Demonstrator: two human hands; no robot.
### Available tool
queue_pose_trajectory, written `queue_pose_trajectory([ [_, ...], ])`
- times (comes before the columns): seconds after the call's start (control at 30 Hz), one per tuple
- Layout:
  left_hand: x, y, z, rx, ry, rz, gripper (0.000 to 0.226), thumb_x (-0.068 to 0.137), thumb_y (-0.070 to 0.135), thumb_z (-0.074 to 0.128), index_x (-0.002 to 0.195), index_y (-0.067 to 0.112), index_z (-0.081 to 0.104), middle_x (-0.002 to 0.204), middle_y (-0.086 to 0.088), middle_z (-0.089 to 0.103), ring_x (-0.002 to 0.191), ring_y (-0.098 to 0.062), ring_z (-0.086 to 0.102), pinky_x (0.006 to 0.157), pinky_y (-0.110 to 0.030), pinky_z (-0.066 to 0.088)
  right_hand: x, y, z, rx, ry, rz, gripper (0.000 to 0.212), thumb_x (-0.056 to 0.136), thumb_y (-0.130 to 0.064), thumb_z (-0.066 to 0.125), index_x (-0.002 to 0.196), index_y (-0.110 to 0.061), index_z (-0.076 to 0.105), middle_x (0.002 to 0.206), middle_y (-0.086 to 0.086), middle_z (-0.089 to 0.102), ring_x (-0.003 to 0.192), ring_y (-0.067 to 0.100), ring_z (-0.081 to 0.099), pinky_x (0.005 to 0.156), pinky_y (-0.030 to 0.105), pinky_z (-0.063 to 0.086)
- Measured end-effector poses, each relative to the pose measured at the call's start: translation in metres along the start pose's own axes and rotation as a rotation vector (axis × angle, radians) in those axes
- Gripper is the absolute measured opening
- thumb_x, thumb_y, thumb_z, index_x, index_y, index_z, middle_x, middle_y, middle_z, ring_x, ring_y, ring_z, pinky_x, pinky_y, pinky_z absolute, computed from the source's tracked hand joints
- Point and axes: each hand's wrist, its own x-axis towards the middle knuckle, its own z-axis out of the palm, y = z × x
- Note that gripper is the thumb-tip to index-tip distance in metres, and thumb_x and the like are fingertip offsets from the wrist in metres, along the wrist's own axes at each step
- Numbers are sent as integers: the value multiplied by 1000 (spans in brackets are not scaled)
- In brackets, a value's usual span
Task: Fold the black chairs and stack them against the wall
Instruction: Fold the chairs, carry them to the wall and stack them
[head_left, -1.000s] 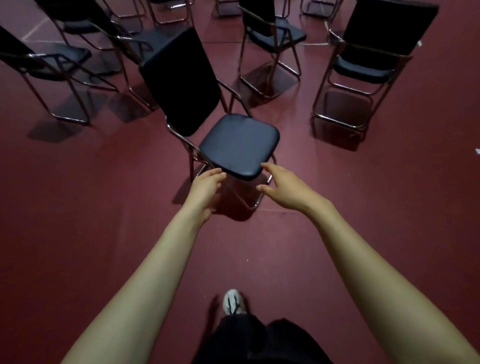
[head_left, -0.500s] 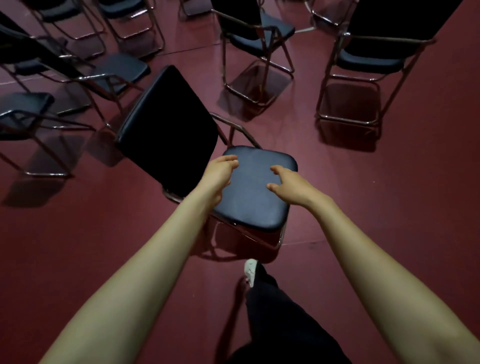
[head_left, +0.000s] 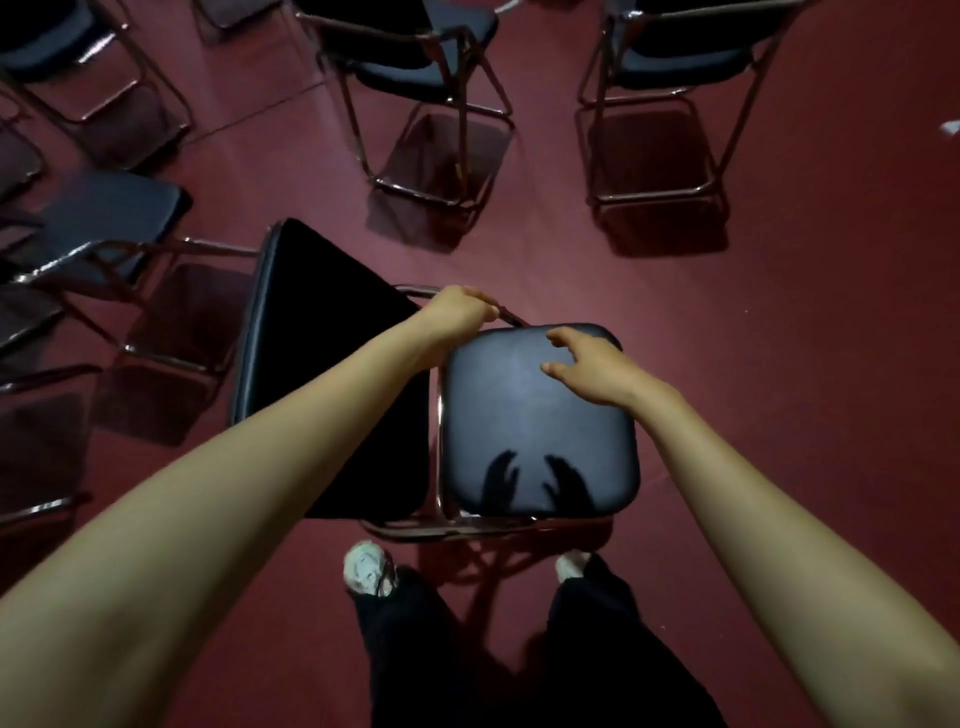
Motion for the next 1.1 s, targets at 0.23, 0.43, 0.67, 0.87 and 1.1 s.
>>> queue_pose_trajectory([
  [0.23,52,-18,-60,225,-294,110,28,95,8,54,121,6,62,101,-4,58,91,-17,51,67,-27,41,21,-52,64,198,199,220,55,97,-30,51,146,-15,33,150,4,37,136,21,38,108,32,31],
  [0.43,65,-11,-71,421,-489,199,14,94,7,51,86,15,60,83,-4,52,64,-12,43,54,-25,36,0,-75,94,322,358,423,56,96,-31,53,146,-15,34,149,3,39,134,21,40,108,32,32],
  [0.67,73,-5,-45,486,-646,243,26,92,12,55,116,8,66,105,-6,59,96,-21,52,72,-31,41,-8,-67,88,387,442,602,56,95,-30,54,145,-12,35,147,7,42,133,23,42,104,27,33],
  [0.87,113,5,-36,565,-739,256,27,92,11,54,117,8,65,104,-8,57,90,-22,50,71,-35,44,14,-65,93,483,470,763,58,95,-32,54,145,-14,33,148,8,41,132,25,43,104,31,36],
  [1.1,163,31,-27,671,-840,352,29,97,4,50,125,0,57,111,-10,50,94,-19,44,73,-30,35,49,-70,102,611,568,970,61,95,-32,55,147,-13,30,148,9,40,134,26,41,106,32,34],
])
